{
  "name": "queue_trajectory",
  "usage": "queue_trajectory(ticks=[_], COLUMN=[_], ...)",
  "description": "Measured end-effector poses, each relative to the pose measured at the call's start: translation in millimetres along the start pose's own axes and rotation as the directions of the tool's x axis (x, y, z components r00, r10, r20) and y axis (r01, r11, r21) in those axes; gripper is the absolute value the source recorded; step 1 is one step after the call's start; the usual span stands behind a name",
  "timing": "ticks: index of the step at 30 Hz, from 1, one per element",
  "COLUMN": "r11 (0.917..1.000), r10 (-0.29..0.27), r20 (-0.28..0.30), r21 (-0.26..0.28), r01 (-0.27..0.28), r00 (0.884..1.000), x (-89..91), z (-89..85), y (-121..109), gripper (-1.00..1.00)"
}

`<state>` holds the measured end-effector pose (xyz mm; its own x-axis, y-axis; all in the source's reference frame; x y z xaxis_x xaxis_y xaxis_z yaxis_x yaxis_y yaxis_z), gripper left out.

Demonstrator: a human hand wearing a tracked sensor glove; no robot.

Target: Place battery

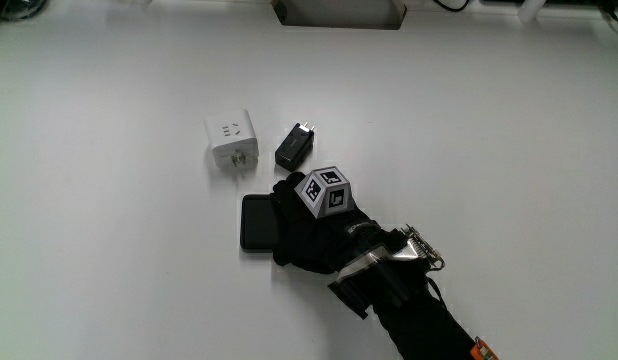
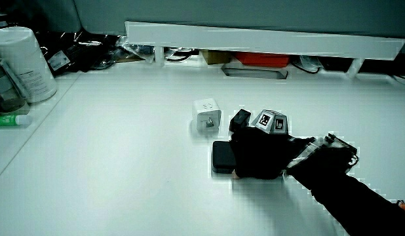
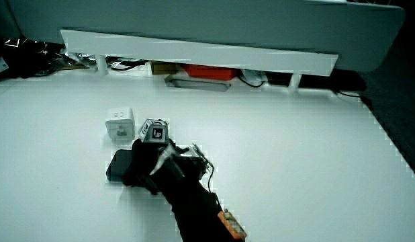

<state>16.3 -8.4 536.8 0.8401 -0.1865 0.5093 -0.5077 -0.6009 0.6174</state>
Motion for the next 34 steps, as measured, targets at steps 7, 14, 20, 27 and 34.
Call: queue_trajectory(ticks=[7,14,20,27,34], r11=[1.0,0.9996,0.9871,0.967,0.9501], r10=[-0.006,0.025,0.156,0.241,0.299], r20=[0.0,-0.001,-0.096,-0.268,-0.455], r21=[-0.007,0.013,-0.023,-0.016,0.059], r01=[0.006,-0.025,-0.159,-0.254,-0.306], r00=[1.0,1.0,0.983,0.933,0.839], x=[2.6,2.7,13.7,27.3,42.7], z=[-3.0,3.8,16.3,40.8,66.1], y=[-1.8,-15.4,-44.8,-87.4,-131.6], gripper=[-0.25,-0.69,-1.0,-1.0,-1.0])
